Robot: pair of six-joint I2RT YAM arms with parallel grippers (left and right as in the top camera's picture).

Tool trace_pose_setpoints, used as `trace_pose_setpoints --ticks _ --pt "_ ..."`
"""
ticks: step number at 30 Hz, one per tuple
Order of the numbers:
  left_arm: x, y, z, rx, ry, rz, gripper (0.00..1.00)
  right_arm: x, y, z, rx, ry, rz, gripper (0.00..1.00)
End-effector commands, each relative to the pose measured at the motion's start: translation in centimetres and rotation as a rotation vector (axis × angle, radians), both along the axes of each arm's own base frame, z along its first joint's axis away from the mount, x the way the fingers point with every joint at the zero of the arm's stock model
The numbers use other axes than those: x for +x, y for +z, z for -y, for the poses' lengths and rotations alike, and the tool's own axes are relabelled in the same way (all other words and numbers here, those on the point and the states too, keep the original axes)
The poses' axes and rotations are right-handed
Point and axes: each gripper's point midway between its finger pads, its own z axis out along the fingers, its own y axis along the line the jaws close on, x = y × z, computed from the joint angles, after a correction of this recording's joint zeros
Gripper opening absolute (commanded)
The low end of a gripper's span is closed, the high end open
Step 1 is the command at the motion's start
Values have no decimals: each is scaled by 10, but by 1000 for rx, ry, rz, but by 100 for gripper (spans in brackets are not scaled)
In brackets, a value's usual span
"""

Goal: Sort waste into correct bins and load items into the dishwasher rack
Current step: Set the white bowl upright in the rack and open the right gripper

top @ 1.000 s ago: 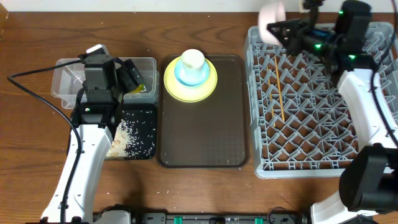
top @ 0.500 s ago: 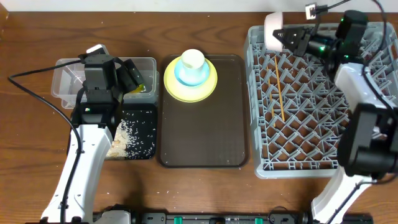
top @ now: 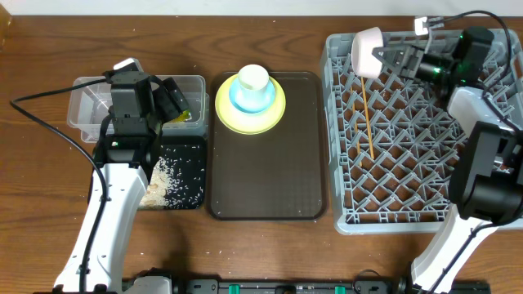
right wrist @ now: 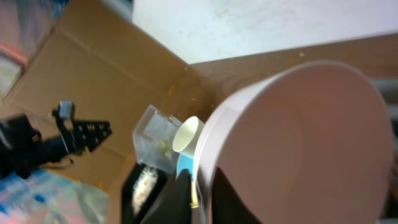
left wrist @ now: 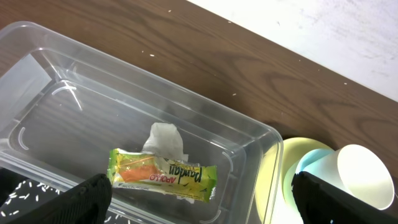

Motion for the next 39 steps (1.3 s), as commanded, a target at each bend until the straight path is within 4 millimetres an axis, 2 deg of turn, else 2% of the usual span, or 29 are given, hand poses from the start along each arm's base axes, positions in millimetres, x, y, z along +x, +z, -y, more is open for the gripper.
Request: trace_pose_setpoints --ticks 1,7,13,21,32,37,39 --pt "2 9 -3 15 6 19 95 -1 0 15 19 -16 -32 21" --pt "2 9 -3 15 5 19 95 -1 -7 34 26 -67 -89 33" --pt "2 9 -3 15 6 19 95 5 -23 46 1 -157 -175 50" --pt "2 9 -3 15 5 19 95 12 -36 55 -41 -238 -224 57" --pt "2 9 -3 15 6 19 95 20 -42 67 -71 -320 -253 58" --pt "2 9 -3 15 6 19 95 20 -56 88 -174 -482 -361 54" --pt "2 9 -3 15 6 19 95 18 -51 96 -242 -534 -354 53"
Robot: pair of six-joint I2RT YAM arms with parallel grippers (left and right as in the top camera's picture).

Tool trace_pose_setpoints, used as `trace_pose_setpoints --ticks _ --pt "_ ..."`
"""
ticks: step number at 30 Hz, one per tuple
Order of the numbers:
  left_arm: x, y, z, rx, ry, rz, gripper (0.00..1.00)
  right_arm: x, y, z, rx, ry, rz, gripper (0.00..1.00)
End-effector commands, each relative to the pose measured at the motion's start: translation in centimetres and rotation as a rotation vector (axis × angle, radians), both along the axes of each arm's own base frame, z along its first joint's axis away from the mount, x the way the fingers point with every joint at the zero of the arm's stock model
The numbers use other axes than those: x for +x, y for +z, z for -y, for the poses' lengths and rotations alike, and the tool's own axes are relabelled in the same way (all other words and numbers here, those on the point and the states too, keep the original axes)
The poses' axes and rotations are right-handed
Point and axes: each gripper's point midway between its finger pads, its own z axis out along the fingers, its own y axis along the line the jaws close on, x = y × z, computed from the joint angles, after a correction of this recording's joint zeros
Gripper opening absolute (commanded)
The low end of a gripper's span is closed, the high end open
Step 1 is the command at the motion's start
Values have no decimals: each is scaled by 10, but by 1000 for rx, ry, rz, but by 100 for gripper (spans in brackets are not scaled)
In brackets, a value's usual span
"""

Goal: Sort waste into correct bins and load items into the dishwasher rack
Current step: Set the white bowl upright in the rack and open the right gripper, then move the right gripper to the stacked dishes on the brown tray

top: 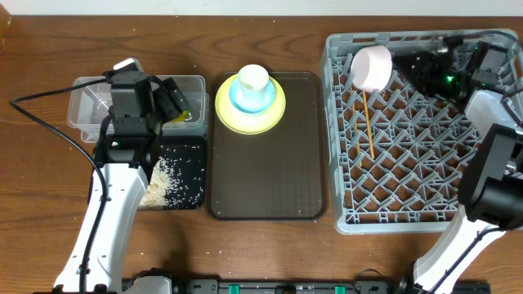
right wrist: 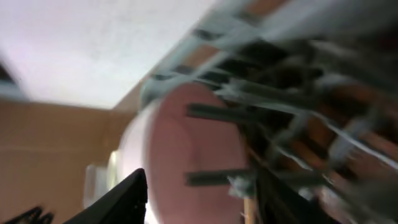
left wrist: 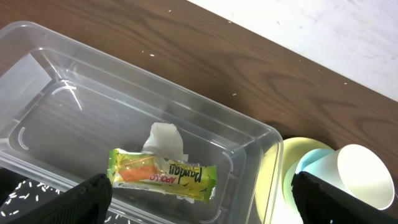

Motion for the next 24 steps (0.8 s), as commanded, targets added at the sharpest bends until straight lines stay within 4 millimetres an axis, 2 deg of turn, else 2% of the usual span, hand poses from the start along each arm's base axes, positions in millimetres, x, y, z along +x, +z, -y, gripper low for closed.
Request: trace_pose_setpoints --ticks 1,7,10,12,15,18,20,24 --pt "2 9 -3 15 6 19 95 6 22 28 -175 -121 30 53" --pt "2 9 -3 15 6 19 95 -9 67 42 -395 -214 58 50" --pt "2 9 -3 15 6 19 95 -21 89 33 -534 -195 89 44" --pt "2 9 -3 15 6 19 95 -27 99 17 -613 -158 116 42" --pt "2 9 -3 15 6 19 95 -32 109 -27 -697 -36 186 41" --pt "2 9 -3 15 6 19 95 -36 109 -87 -741 129 273 38" --pt "2 9 -3 15 6 19 95 -42 104 -132 -782 251 333 36" --pt "2 9 -3 15 6 19 95 -55 88 -207 -897 439 444 32"
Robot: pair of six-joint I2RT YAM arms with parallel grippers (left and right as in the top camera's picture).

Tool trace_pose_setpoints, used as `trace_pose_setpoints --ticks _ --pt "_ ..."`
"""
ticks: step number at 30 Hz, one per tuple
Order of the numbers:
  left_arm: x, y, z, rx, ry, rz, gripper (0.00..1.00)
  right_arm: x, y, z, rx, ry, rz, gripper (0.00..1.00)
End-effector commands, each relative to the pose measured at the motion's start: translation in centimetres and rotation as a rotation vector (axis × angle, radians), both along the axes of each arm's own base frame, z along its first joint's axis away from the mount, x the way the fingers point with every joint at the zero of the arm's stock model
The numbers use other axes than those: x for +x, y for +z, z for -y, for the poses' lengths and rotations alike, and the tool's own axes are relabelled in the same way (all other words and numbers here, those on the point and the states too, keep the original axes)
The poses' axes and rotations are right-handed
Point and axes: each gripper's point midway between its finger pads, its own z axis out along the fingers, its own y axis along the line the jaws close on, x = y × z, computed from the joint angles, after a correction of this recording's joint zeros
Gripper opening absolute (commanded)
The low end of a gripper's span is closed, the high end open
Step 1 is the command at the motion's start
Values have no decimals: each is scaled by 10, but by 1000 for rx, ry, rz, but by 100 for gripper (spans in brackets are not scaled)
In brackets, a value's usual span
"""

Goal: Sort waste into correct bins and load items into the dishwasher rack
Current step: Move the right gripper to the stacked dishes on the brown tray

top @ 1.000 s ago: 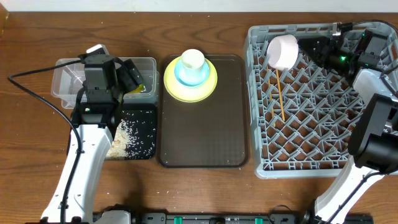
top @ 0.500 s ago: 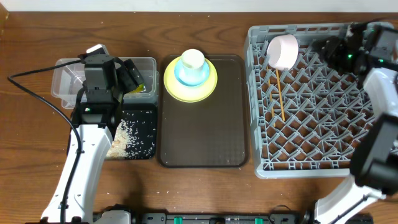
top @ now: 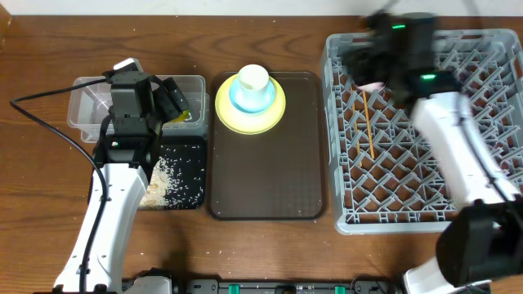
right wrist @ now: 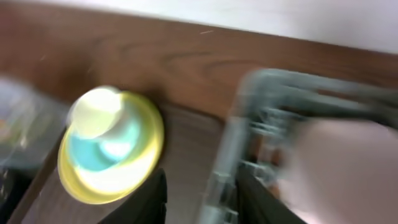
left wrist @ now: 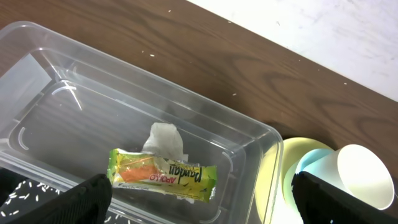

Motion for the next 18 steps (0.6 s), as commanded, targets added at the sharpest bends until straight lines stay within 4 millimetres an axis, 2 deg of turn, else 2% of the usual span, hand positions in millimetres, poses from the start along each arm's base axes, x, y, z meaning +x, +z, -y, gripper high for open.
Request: trace_pose_setpoints --ticks 1,6,9,13,18 --pt "2 10 -3 15 6 19 95 -9 -20 -57 -204 189 89 31" --pt "2 10 -3 15 6 19 95 -26 -54 -128 -406 392 190 24" --pt "2 10 -3 15 6 19 95 -34 -75 -159 -476 464 229 24" --pt "2 10 -3 15 6 19 95 -46 -97 -188 -492 524 237 24" --pt "2 10 -3 15 6 19 95 -65 -115 -209 -497 588 213 24"
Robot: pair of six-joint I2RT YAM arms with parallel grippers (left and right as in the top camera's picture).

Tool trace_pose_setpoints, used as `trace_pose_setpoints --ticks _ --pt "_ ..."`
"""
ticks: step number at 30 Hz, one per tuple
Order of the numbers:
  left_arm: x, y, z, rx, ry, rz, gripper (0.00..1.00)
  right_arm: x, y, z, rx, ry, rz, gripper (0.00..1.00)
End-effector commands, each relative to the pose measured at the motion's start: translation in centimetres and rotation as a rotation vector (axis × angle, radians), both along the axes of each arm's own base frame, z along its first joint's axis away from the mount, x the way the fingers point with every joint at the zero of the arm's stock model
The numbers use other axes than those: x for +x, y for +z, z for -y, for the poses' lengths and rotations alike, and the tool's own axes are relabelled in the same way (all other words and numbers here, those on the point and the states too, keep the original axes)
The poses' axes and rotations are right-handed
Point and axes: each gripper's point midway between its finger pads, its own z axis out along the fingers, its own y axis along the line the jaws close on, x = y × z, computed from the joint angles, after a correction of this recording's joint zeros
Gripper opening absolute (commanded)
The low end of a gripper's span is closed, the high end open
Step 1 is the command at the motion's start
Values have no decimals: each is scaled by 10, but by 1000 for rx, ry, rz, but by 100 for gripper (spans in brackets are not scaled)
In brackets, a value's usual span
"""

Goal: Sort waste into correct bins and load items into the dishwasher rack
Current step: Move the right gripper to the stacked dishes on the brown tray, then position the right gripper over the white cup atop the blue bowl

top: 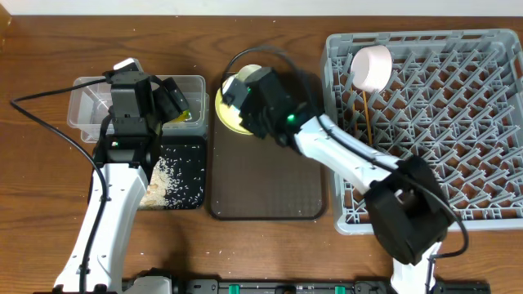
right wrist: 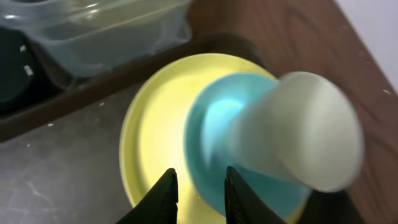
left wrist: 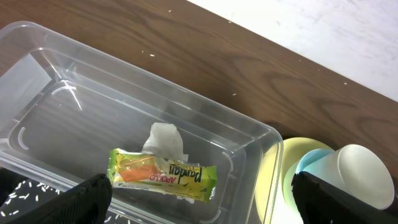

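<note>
A pink cup lies on its side in the back left corner of the grey dishwasher rack, with a wooden chopstick in front of it. On the brown tray sits a yellow plate carrying a blue bowl and a white cup. My right gripper is open just above the plate's rim beside the bowl, holding nothing. My left gripper hangs open over the clear bin, which holds a green wrapper and a tissue.
A black bin with rice stands in front of the clear bin. My right arm stretches from the rack's front across its left edge to the tray. The tray's front half is bare.
My right gripper was over the rack's back left corner by the pink cup; now it is over the tray at the yellow plate stack. The pink cup stays in the rack. The left arm is unchanged.
My right gripper held the pink cup above the rack's back left corner. Then the cup lay in the rack, the gripper off it to the right. Later the arm was over the rack's left edge, and now it is at the plate stack.
</note>
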Motion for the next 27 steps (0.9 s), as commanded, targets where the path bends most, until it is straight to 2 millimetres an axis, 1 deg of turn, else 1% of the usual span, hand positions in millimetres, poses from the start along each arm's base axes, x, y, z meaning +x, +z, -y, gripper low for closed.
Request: trace_pose_setpoints --ticks 1,6,14,18,27 --pt "2 10 -3 15 5 19 95 -8 -9 -10 -34 38 8 23" --pt "2 10 -3 15 6 19 95 -20 -28 -18 -61 66 -28 23" --pt "2 10 -3 15 6 19 95 -32 -55 -9 -125 71 -102 24" --pt "2 10 -3 15 5 19 95 -38 -63 -6 -143 77 -135 24" --pt "2 10 -3 15 6 19 95 -41 -75 -3 -167 77 -162 25"
